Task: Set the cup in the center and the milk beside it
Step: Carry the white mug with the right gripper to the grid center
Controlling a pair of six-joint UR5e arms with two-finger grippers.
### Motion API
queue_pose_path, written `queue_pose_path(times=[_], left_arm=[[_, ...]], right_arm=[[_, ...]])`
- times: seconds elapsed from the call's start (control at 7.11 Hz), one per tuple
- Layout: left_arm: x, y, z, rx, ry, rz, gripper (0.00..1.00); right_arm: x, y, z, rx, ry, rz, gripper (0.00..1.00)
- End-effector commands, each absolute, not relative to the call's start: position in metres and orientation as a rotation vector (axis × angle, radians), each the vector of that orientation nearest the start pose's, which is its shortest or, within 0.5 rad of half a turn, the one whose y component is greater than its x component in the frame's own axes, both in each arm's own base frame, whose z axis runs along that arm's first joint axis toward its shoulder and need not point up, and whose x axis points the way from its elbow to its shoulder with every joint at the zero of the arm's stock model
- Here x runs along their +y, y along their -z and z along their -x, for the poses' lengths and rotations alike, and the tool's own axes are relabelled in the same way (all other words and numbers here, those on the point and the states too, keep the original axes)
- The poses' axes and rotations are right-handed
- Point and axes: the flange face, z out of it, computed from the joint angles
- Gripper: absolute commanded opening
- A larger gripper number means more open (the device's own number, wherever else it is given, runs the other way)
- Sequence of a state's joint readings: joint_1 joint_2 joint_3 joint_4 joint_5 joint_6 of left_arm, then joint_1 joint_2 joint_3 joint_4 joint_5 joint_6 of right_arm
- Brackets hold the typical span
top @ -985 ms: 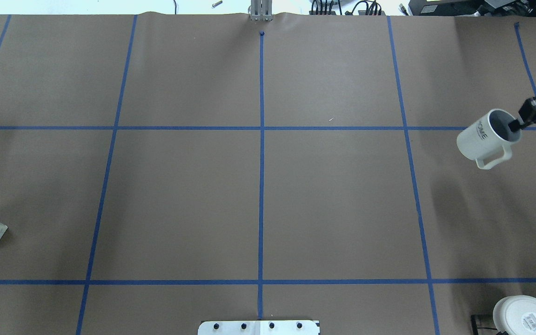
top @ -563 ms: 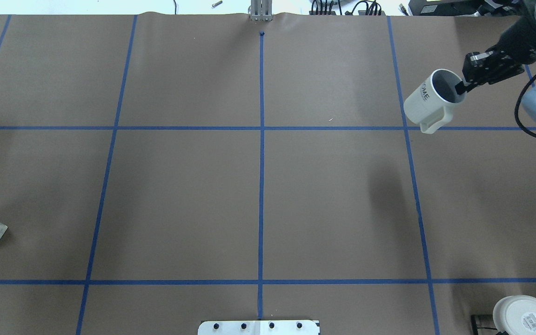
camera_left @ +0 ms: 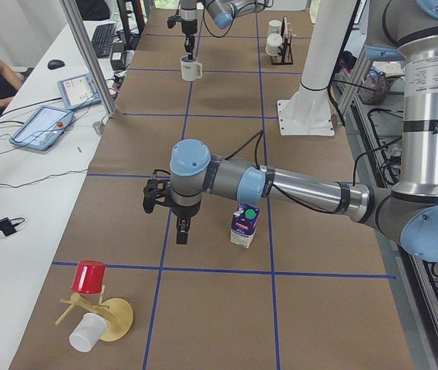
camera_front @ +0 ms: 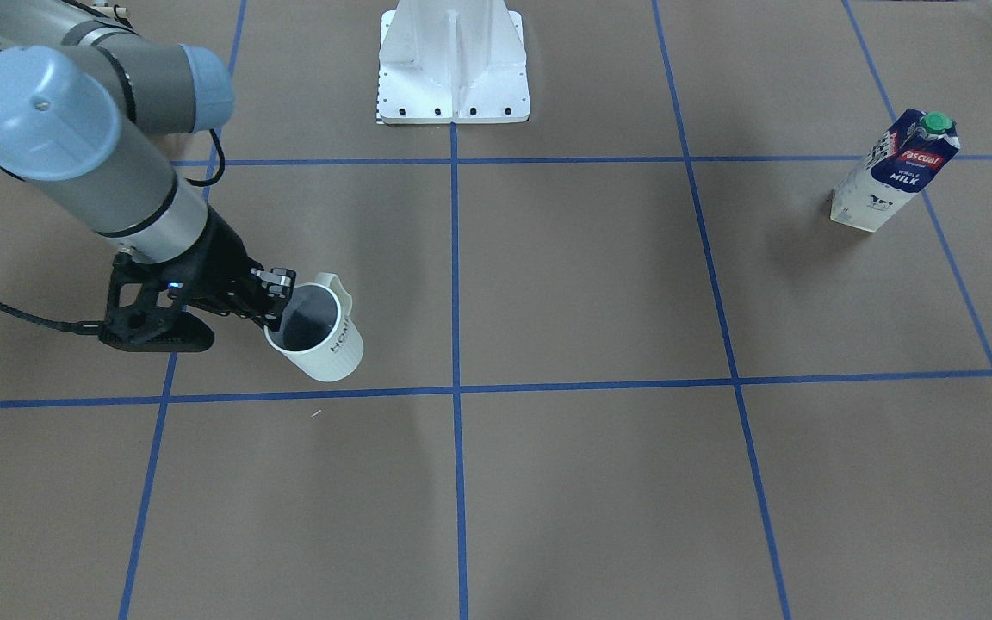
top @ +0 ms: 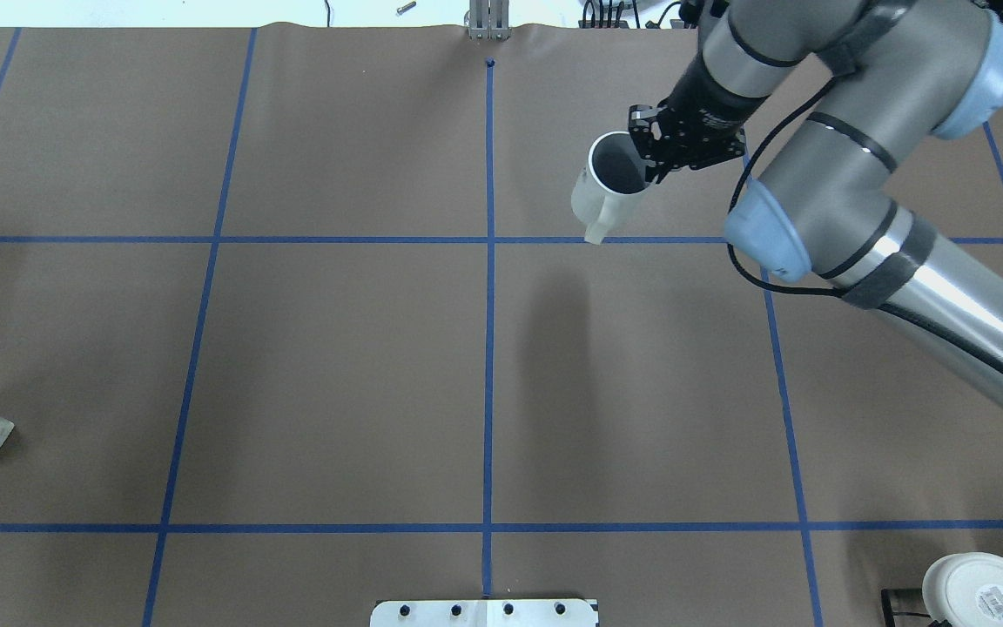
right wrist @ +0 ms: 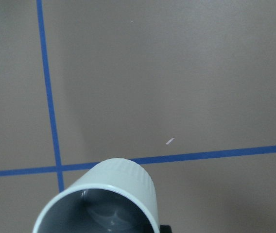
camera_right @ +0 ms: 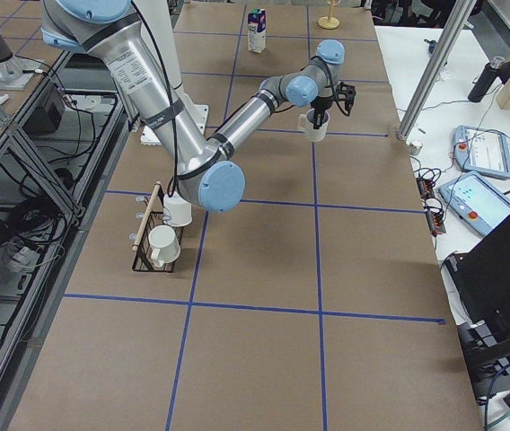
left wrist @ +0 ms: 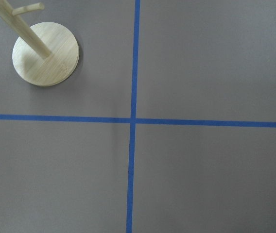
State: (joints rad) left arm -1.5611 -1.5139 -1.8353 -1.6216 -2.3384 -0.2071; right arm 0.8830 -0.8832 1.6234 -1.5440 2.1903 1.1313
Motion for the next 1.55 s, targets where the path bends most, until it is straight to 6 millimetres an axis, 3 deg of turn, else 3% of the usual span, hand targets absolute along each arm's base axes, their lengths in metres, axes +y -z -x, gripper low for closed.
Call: queue_pose_path(times=[0.0, 0.14, 0.42, 0.7, 0.99, 1.13, 1.27, 1.41], left_arm=[[-0.471, -0.555, 0.062, 0.787, 0.097, -0.155, 0.98], [-0.471, -0.556, 0.062, 0.788, 0.097, -0.153, 0.98], [-0.471, -0.557, 0.061, 0.792, 0.096, -0.15, 0.98], [-0.468, -0.555, 0.057, 0.866, 0.09, -0.133, 0.98], [-0.468, -0.557, 0.058, 0.867, 0.093, -0.129, 0.98], [-0.468, -0.557, 0.058, 0.867, 0.093, -0.129, 0.98], [-0.467, -0.555, 0.058, 0.867, 0.089, -0.133, 0.98], [-0.466, -0.548, 0.059, 0.867, 0.089, -0.14, 0.98]], right_arm=[[-0.592, -0.191, 0.471, -0.948, -0.292, -0.031, 0.0], [-0.603, -0.182, 0.495, -0.945, -0.316, -0.015, 0.0], [-0.593, -0.178, 0.514, -0.942, -0.321, 0.014, 0.0], [-0.58, -0.195, 0.537, -0.913, -0.299, 0.036, 0.0], [-0.579, -0.208, 0.539, -0.89, -0.295, 0.048, 0.0], [-0.58, -0.208, 0.538, -0.891, -0.297, 0.048, 0.65], [-0.585, -0.203, 0.528, -0.905, -0.296, 0.043, 1.0], [-0.589, -0.193, 0.514, -0.928, -0.3, 0.038, 1.0]])
